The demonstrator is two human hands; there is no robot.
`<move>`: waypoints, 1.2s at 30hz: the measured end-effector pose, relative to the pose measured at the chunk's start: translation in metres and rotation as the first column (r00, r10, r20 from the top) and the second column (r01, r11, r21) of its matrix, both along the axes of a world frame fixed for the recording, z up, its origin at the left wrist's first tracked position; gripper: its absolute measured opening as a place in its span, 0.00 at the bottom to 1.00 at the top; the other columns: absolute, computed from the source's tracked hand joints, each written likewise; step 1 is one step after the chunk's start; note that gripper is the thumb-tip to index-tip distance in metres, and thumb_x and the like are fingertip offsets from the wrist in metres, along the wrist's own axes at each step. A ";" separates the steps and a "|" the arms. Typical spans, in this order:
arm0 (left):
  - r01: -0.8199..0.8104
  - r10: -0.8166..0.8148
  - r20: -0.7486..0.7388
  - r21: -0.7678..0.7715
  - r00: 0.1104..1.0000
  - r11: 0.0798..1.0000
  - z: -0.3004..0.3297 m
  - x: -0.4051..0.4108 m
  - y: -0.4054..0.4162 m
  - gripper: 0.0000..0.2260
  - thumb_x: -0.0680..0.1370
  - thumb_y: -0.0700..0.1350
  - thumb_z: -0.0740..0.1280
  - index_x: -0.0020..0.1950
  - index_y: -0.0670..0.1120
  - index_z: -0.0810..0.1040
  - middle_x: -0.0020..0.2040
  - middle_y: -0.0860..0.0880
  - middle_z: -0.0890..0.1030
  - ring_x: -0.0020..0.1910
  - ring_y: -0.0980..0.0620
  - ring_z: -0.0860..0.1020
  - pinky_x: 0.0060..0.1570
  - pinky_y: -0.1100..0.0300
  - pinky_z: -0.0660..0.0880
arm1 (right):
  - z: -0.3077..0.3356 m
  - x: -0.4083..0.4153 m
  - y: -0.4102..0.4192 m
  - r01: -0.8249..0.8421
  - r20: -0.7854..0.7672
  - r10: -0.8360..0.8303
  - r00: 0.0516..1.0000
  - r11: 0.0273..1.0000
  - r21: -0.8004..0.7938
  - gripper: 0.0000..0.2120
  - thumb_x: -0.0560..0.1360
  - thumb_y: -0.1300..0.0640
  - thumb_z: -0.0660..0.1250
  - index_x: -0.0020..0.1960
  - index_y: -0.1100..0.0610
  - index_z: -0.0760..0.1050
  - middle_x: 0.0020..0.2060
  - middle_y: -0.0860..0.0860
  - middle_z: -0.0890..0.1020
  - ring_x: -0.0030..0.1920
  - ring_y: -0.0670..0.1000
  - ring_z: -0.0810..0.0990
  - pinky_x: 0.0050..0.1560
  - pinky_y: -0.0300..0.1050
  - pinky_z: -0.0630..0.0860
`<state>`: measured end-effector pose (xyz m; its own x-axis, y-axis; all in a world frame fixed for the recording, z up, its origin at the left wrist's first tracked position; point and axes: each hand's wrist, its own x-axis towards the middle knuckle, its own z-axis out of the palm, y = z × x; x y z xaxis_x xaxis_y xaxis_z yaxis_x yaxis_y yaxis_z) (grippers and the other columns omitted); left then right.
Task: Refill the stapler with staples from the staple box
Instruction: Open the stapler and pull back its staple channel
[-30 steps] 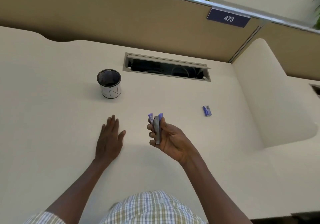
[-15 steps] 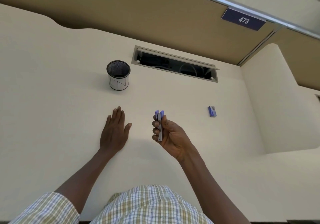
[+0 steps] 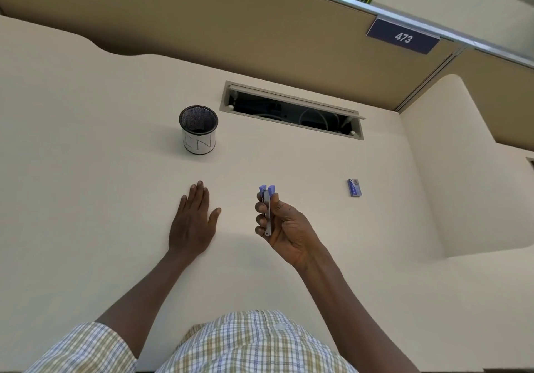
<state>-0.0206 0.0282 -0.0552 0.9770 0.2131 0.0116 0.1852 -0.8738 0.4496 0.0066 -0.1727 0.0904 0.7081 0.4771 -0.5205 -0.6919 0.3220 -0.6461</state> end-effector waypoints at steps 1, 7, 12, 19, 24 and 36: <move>0.001 -0.001 0.001 0.002 1.000 1.000 0.000 0.000 0.000 0.27 0.83 0.50 0.59 0.77 0.37 0.60 0.80 0.42 0.57 0.80 0.46 0.55 0.77 0.49 0.53 | 0.000 0.000 0.001 0.007 0.006 -0.007 1.000 1.000 -0.006 0.12 0.79 0.47 0.63 0.51 0.53 0.80 0.36 0.46 0.76 0.32 0.46 0.71 0.34 0.39 0.69; 0.001 -0.001 0.002 0.002 1.000 1.000 -0.001 0.000 0.001 0.27 0.83 0.50 0.59 0.77 0.37 0.61 0.80 0.42 0.57 0.80 0.46 0.55 0.77 0.49 0.53 | -0.001 0.000 0.002 0.005 -0.014 -0.005 1.000 1.000 0.026 0.12 0.80 0.47 0.61 0.53 0.53 0.79 0.36 0.46 0.76 0.33 0.47 0.71 0.36 0.39 0.68; 0.004 -0.004 0.005 0.007 1.000 1.000 -0.001 0.000 0.001 0.26 0.82 0.49 0.59 0.77 0.37 0.61 0.80 0.41 0.57 0.79 0.45 0.56 0.77 0.48 0.54 | -0.004 -0.001 0.002 0.017 -0.030 -0.016 0.999 0.999 0.050 0.13 0.78 0.46 0.63 0.53 0.54 0.78 0.35 0.46 0.75 0.31 0.46 0.71 0.34 0.39 0.69; 0.001 -0.001 0.010 0.008 1.000 1.000 -0.003 -0.001 0.003 0.27 0.83 0.51 0.58 0.77 0.38 0.61 0.80 0.42 0.58 0.79 0.46 0.56 0.77 0.49 0.54 | -0.007 0.001 0.001 -0.018 -0.143 0.055 0.988 0.969 0.246 0.20 0.82 0.44 0.57 0.59 0.58 0.78 0.40 0.48 0.77 0.33 0.46 0.73 0.34 0.39 0.70; 0.001 -0.001 0.022 -0.002 1.000 1.000 -0.002 0.000 0.002 0.27 0.82 0.51 0.58 0.76 0.37 0.63 0.79 0.41 0.60 0.79 0.45 0.58 0.76 0.47 0.56 | -0.006 0.000 0.002 0.006 -0.128 0.018 0.992 0.983 0.182 0.13 0.80 0.47 0.61 0.54 0.55 0.77 0.35 0.47 0.75 0.30 0.46 0.72 0.32 0.39 0.68; -0.017 0.017 -0.001 -0.047 1.000 0.999 0.000 0.001 -0.001 0.27 0.82 0.50 0.60 0.77 0.38 0.61 0.80 0.42 0.58 0.80 0.46 0.55 0.78 0.49 0.52 | -0.003 0.001 0.003 -0.062 -0.112 0.083 0.990 0.981 0.181 0.23 0.83 0.43 0.54 0.63 0.59 0.77 0.44 0.50 0.81 0.33 0.46 0.74 0.32 0.38 0.70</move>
<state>-0.0195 0.0272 -0.0552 0.9732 0.2298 0.0007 0.2000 -0.8484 0.4902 0.0078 -0.1699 0.0877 0.6065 0.6171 -0.5014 -0.7859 0.3700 -0.4954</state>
